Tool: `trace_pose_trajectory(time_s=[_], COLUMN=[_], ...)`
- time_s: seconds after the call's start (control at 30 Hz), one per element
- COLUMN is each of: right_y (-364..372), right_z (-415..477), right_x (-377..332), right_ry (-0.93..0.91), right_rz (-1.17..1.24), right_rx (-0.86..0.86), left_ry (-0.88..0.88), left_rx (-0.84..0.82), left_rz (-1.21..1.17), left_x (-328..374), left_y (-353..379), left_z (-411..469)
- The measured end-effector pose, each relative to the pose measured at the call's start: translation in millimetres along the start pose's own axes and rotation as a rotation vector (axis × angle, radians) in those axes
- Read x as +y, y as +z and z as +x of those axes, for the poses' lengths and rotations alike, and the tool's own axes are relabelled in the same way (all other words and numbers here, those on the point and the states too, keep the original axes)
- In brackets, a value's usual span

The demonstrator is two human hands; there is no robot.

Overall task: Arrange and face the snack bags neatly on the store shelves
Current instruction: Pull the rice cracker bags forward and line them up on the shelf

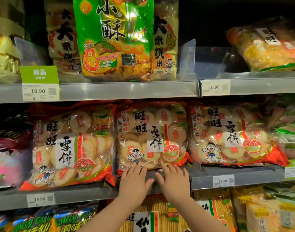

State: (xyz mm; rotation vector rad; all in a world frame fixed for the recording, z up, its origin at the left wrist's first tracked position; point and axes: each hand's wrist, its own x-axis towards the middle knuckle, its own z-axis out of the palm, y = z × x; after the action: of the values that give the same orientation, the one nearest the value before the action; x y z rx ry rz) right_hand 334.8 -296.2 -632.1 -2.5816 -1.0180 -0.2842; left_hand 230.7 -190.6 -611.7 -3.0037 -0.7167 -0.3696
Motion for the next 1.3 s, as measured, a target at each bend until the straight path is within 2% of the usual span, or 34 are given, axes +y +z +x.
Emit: trace_pose_trajectory(time_s=[0.17,0.3,0.47,0.53,0.67,0.77,0.9,1.03,1.13,1.3], right_y=[-12.9,-20.7,-18.8,-18.3,-18.6,-21.7,-29.1,-33.1,-28.5,-20.7], right_z=[17.9,33.6,38.9,35.4,23.8,16.2,8.3,7.4,17.3,31.1], right_x=[-4.4,-2.2,-2.9,-1.6,-7.3,-27.2,-63.1,-106.8,-140.9,-189.7], right_ry=[0.033,0.035,0.036,0.037,0.026,-0.044,-0.162,-0.242,-0.225,-0.062], right_rz=[-0.012,-0.05,-0.057,-0.024,0.113,0.171,0.376,0.572,0.642,0.672], right_rx=[-0.28,-0.475,-0.476,-0.42,-0.137,0.005,0.177,0.136,0.043,-0.076], left_ry=[-0.011,-0.037,-0.057,-0.056,-0.032,-0.017,-0.012,-0.119,-0.248,-0.344], left_rx=[-0.196,-0.341,-0.369,-0.315,-0.112,0.021,0.28,0.487,0.502,0.524], left_rz=[0.032,-0.05,-0.093,-0.092,-0.092,-0.114,-0.217,-0.286,-0.298,-0.288], left_x=[-7.3,-10.3,-14.9,-15.0,-14.4,-13.2,-25.1,-56.9,-90.1,-144.8], left_y=[2.2,-1.8,-4.8,-4.1,-5.2,-19.1,-44.7,-59.3,-63.5,-57.1], left_z=[13.6,29.1,36.5,33.4,22.3,10.6,-11.4,-35.1,-48.1,-67.3])
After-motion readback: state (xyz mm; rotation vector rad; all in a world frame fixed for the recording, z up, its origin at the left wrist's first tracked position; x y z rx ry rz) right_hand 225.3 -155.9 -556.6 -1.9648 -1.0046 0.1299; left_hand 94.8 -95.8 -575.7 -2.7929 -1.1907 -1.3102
